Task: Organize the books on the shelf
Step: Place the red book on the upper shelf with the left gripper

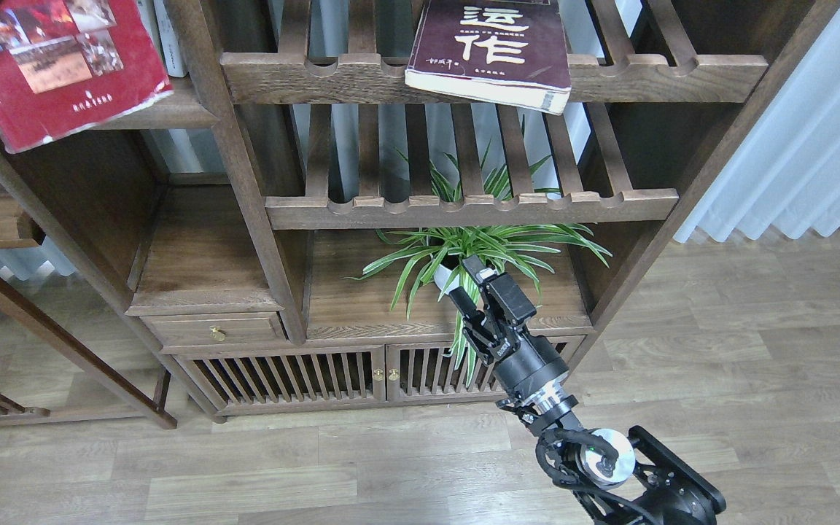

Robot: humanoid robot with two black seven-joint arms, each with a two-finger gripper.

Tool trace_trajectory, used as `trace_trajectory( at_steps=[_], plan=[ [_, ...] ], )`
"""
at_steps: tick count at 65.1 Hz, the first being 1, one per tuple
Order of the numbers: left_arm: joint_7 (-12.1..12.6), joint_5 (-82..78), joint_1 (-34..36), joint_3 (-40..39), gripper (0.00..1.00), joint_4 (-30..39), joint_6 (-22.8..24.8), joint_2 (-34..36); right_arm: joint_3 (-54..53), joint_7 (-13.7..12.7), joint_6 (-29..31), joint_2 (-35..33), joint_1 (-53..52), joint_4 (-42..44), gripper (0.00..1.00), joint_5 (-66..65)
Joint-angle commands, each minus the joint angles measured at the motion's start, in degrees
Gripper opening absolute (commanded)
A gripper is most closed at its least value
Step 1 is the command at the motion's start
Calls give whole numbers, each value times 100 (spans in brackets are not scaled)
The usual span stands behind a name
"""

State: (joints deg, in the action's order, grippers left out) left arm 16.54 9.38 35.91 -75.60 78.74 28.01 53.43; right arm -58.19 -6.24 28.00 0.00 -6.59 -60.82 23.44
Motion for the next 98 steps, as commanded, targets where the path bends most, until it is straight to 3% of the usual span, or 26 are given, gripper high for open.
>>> trace_trajectory(
  at_steps=[1,7,23,53,63,69,80,88,98],
  plan=[
    [51,-16,13,-236,0,-43,-1,27,0,0,0,0,-9,0,85,-6],
    [156,-16,13,-482,0,-43,-1,45,0,0,0,0,-9,0,85,-6],
    [718,-226,13,-1044,0,-175,-1,71,0,0,0,0,18,0,85,-138],
    [736,-1351,13,-1537,0,-351,-1,53,-8,0,0,0,-70,-9,85,-190],
    [648,-1668,4,-1546,0,-342,-1,-17,-8,0,0,0,-61,0,85,-190],
    [438,-1756,4,-1589,0,-351,-13,-52,0,0,0,0,-61,-9,85,-190],
    [-19,-2097,-5,-1598,0,-412,-619,-70,0,0,0,0,-61,0,85,-190],
    [-72,-2125,-5,-1581,0,-421,-1060,-79,0,0,0,0,-52,-9,85,-190],
    [-195,-2494,4,-1528,0,-465,-1210,-298,0,0,0,0,-26,-9,85,-190]
  ],
)
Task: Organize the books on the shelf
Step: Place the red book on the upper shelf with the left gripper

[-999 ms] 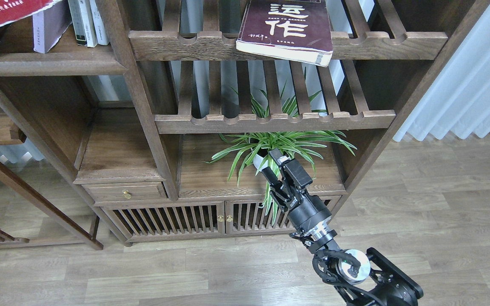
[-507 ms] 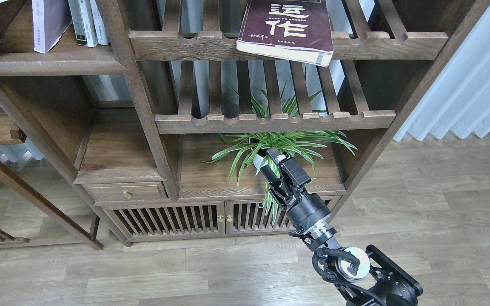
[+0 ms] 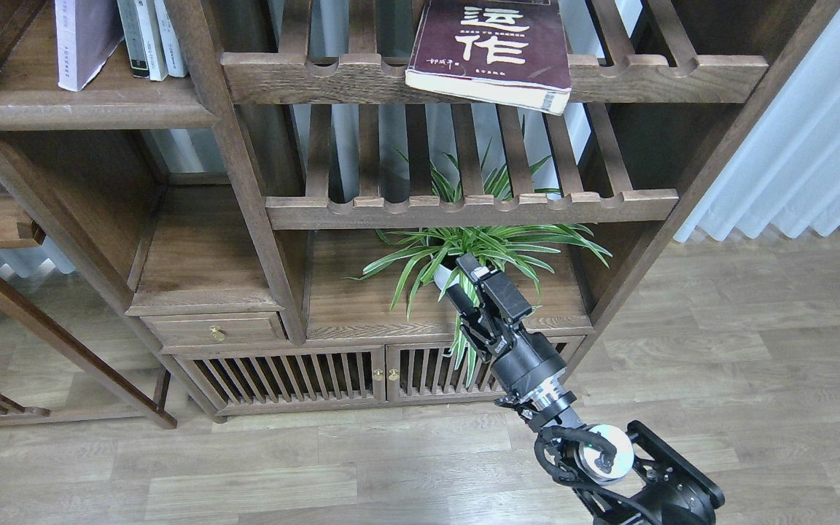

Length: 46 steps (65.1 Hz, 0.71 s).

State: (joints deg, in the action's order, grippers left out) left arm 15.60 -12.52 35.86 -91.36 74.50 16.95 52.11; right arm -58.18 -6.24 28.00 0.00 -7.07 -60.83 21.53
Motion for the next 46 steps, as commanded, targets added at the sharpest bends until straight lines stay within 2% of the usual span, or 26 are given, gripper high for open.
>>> trace_trajectory(
  at_steps=[1,12,22,29,30,32,46],
  plan=[
    [-110,-338,8,48,0,-50,-104,-184,0,0,0,0,21,-8,85,0],
    [-408,-1067,140,127,0,-287,-95,-623,18,0,0,0,48,1,85,0],
    [-584,-1349,333,250,0,-524,-87,-896,18,0,0,0,39,-8,85,0],
    [-874,-1525,623,548,0,-814,-60,-1028,9,0,0,0,39,1,85,-8],
    [-1092,-1577,815,784,0,-1015,-60,-1071,9,0,0,0,39,1,85,-8],
    [-1182,-1586,895,900,0,-1095,-60,-1072,9,0,0,0,39,1,85,-8],
    [-1332,-1630,1283,1445,0,-1430,-87,-1080,0,0,0,0,56,1,85,-8]
  ],
)
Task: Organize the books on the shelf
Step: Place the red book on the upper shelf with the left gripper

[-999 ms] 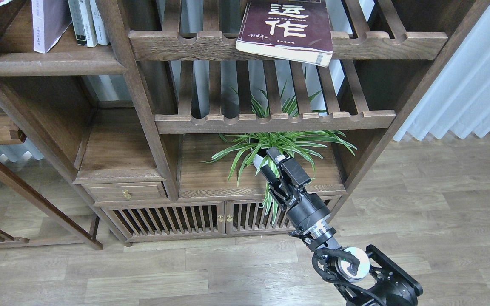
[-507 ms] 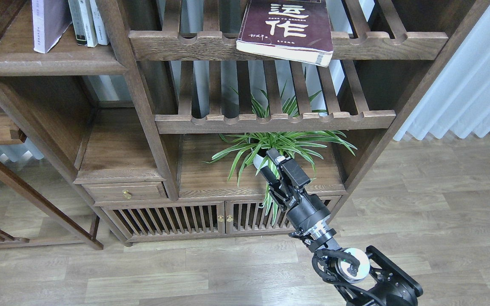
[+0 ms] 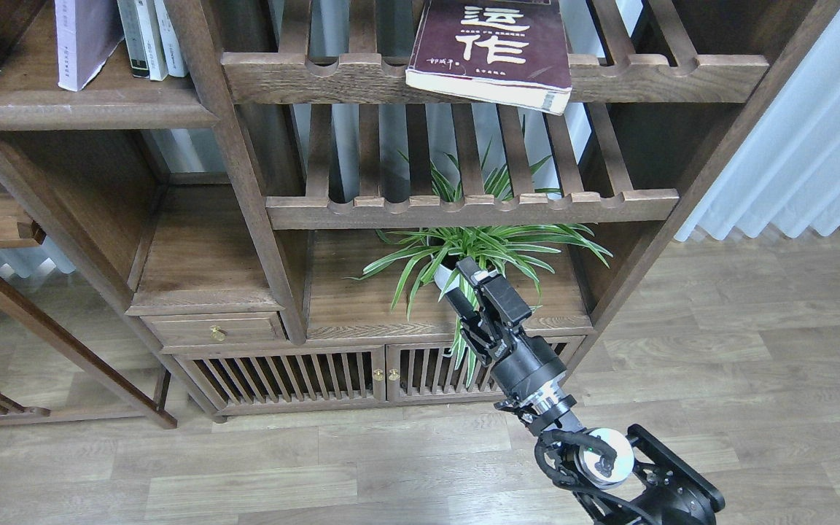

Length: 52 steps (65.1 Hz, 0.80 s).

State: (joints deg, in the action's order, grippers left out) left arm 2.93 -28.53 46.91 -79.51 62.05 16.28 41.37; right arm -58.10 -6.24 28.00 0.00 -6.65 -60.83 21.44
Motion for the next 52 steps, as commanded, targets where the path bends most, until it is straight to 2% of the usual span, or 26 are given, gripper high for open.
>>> trace_trajectory(
  at_steps=[1,22,25,35,52],
  plan=[
    [-91,-47,213,295,0,-219,-20,-6,-8,0,0,0,6,1,85,0],
    [-531,-223,881,1034,0,-861,-20,-15,-8,9,0,0,14,45,87,9],
    [-688,-223,1065,1279,0,-1036,-11,-15,-8,9,0,0,14,45,87,9],
    [-996,-232,1478,1860,0,-1476,-20,-32,9,9,0,0,-21,45,87,9],
    [-1199,-232,1778,2211,1,-1960,-11,-217,1,9,0,0,-21,45,88,9]
  ],
)
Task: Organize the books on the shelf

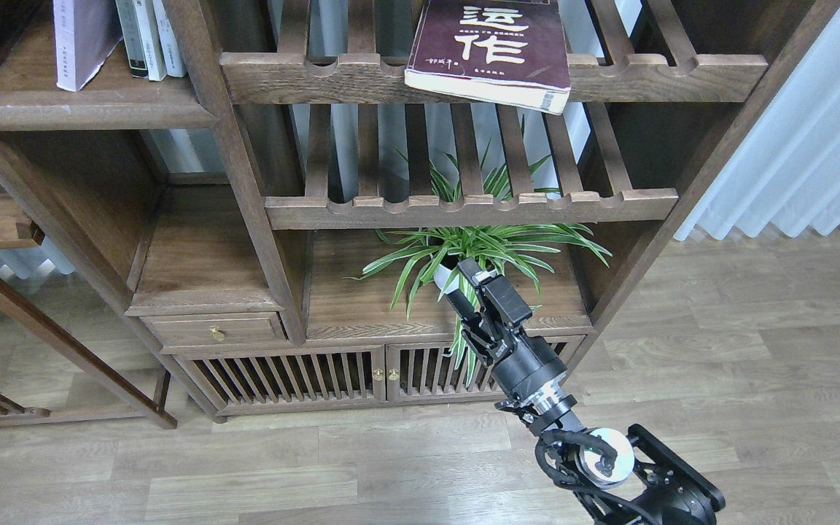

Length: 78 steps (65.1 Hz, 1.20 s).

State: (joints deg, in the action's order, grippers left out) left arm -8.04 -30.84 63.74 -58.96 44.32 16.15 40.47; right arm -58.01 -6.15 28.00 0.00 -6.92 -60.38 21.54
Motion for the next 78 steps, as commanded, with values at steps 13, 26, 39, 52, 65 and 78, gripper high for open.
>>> trace_trajectory(
  at_steps=[13,26,39,52,65,78],
  plan=[
    [-128,-18,113,323,1,-292,-16,-285,-8,-1,0,0,7,0,88,0],
    [-128,-18,113,437,1,-327,-24,-382,-8,-1,0,0,42,0,89,0],
    [-172,-36,113,587,1,-406,-77,-426,0,-1,0,0,33,0,89,0],
    [-251,-36,51,710,2,-450,-183,-628,9,-1,0,0,24,-9,89,0],
    [-699,-36,104,1237,4,-626,-174,-628,-8,-1,0,0,24,-9,89,0],
    [-875,-273,104,1457,17,-626,-139,-558,0,-1,0,0,24,-9,89,0]
  ],
)
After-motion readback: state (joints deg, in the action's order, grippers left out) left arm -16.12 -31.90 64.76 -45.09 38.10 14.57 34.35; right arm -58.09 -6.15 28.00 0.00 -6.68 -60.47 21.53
